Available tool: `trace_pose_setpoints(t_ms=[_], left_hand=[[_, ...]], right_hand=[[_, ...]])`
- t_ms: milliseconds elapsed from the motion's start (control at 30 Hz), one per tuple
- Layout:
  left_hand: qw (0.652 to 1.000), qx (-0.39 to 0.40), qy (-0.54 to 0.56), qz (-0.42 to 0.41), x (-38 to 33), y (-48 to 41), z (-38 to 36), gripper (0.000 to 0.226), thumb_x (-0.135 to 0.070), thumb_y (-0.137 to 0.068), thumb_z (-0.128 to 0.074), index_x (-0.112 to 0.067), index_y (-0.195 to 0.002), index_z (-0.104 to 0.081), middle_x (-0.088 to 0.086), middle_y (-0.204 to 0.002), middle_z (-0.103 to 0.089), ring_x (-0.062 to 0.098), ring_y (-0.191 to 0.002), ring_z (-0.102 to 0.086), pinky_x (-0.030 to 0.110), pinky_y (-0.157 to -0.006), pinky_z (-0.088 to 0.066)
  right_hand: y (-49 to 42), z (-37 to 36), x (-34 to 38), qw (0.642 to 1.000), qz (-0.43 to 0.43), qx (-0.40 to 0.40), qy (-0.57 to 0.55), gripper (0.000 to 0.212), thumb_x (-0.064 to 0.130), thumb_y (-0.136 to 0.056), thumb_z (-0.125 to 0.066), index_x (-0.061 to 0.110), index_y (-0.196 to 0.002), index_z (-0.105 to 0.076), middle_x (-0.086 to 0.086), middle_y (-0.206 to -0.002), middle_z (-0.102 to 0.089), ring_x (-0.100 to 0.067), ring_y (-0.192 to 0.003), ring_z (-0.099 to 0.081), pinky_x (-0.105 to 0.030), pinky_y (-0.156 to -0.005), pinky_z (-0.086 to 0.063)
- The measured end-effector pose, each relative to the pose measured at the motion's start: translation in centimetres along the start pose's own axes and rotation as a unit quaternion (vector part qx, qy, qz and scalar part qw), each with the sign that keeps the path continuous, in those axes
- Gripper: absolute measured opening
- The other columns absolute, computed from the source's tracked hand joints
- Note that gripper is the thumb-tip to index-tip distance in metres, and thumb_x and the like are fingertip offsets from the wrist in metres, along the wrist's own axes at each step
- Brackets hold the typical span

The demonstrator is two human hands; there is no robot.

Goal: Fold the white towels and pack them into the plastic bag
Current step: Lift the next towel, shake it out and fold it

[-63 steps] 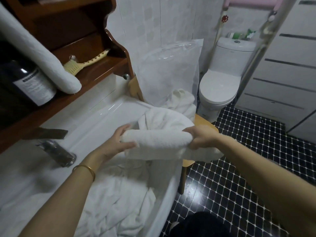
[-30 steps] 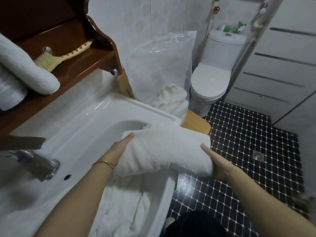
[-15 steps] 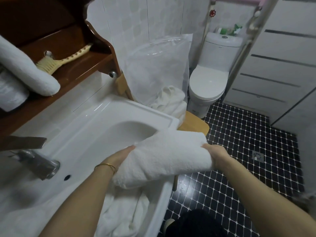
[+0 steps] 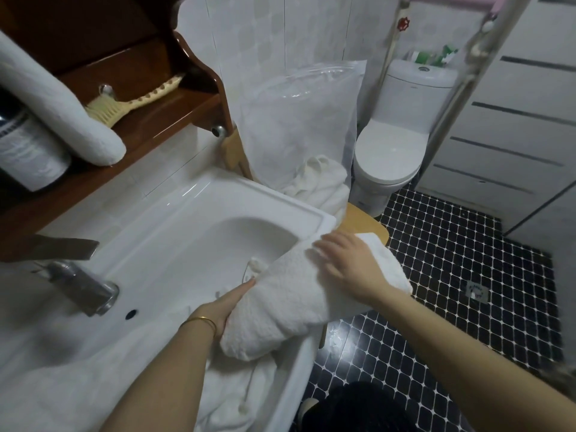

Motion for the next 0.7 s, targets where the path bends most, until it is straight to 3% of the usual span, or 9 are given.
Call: trace_pose_setpoints(t_ms=[67, 167, 300, 400, 500, 600, 633, 700], left_hand=[[1.000, 0.007, 0.030, -0.007, 0.7, -0.2, -0.3, 0.064, -0.069, -0.080, -0.051, -0.014, -0.108, -0.069, 0.013, -0.102, -0.073, 0.029, -0.091, -0.070, 0.032, -0.074, -0.050], [0.998, 0.001, 0.060, -0.035, 1.1, -0.3, -0.4, 0.063, -0.063, -0.083, -0.052, -0.012, -0.118, -0.065, 0.015, -0.113, -0.068, 0.032, -0.107, -0.062, 0.035, -0.090, -0.047], [0.994, -0.016, 0.073, -0.081, 0.8, 0.2, 0.1, 0.047, -0.063, -0.082, -0.054, -0.022, -0.092, -0.076, 0.009, -0.099, -0.074, 0.026, -0.086, -0.072, 0.031, -0.071, -0.050], [0.990, -0.016, 0.105, -0.093, 0.9, 0.5, 0.3, 0.046, -0.064, -0.080, -0.055, -0.024, -0.082, -0.078, 0.009, -0.099, -0.074, 0.025, -0.084, -0.072, 0.032, -0.068, -0.050], [0.983, -0.008, 0.146, -0.110, 1.0, 0.8, 0.1, 0.047, -0.062, -0.081, -0.056, -0.022, -0.098, -0.074, 0.009, -0.104, -0.073, 0.027, -0.090, -0.071, 0.033, -0.073, -0.051], [0.973, -0.020, 0.182, -0.141, 0.4, 1.1, 0.1, 0.056, -0.057, -0.083, -0.058, -0.022, -0.126, -0.060, 0.008, -0.131, -0.060, 0.026, -0.121, -0.056, 0.042, -0.101, -0.041], [0.969, -0.023, 0.192, -0.155, 0.0, 1.3, 0.1, 0.055, -0.055, -0.080, -0.061, -0.022, -0.124, -0.061, 0.007, -0.132, -0.059, 0.025, -0.120, -0.057, 0.042, -0.101, -0.041], [0.965, -0.013, 0.196, -0.174, -1.1, 2.2, -0.2, 0.048, -0.054, -0.072, -0.064, -0.018, -0.104, -0.069, 0.008, -0.109, -0.071, 0.024, -0.092, -0.071, 0.038, -0.077, -0.050]], right_hand=[[0.2, -1.9, 1.0, 0.996, 0.038, 0.067, 0.050, 0.033, 0.039, -0.093, -0.050, 0.030, -0.125, -0.058, 0.003, -0.139, -0.048, -0.021, -0.130, -0.037, -0.036, -0.104, -0.025], [-0.4, -2.3, 0.5, 0.997, -0.002, 0.065, 0.035, 0.030, 0.043, -0.092, -0.049, 0.038, -0.120, -0.058, 0.008, -0.139, -0.045, -0.021, -0.129, -0.036, -0.033, -0.101, -0.027], [-1.4, -2.5, -0.1, 0.994, -0.035, 0.091, 0.048, 0.029, 0.046, -0.090, -0.051, 0.039, -0.116, -0.060, 0.010, -0.134, -0.047, -0.024, -0.119, -0.042, -0.034, -0.092, -0.041], [-1.6, -2.7, -0.1, 0.992, -0.048, 0.100, 0.056, 0.029, 0.046, -0.090, -0.052, 0.038, -0.116, -0.061, 0.009, -0.132, -0.047, -0.025, -0.117, -0.042, -0.037, -0.089, -0.046], [-1.7, -2.5, -0.2, 0.992, -0.061, 0.098, 0.052, 0.028, 0.045, -0.089, -0.054, 0.036, -0.114, -0.063, 0.008, -0.131, -0.049, -0.026, -0.115, -0.042, -0.038, -0.086, -0.047], [-1.7, -2.3, -0.3, 0.992, -0.072, 0.095, 0.035, 0.025, 0.043, -0.088, -0.056, 0.033, -0.109, -0.065, 0.007, -0.127, -0.051, -0.026, -0.113, -0.043, -0.035, -0.084, -0.046], [-1.6, -2.3, -0.4, 0.992, -0.077, 0.095, 0.026, 0.024, 0.043, -0.088, -0.057, 0.033, -0.108, -0.066, 0.006, -0.126, -0.052, -0.027, -0.113, -0.043, -0.035, -0.083, -0.045], [-1.6, -2.2, -0.6, 0.992, -0.088, 0.095, 0.008, 0.023, 0.043, -0.087, -0.059, 0.031, -0.105, -0.067, 0.005, -0.125, -0.052, -0.028, -0.113, -0.044, -0.036, -0.086, -0.044]])
Point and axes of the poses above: each hand's wrist, its own y-axis away from the middle knuckle, its own z-axis out of the back of the hand, x = y × z, the point moved 5 cm from there along -y, towards the middle knuckle
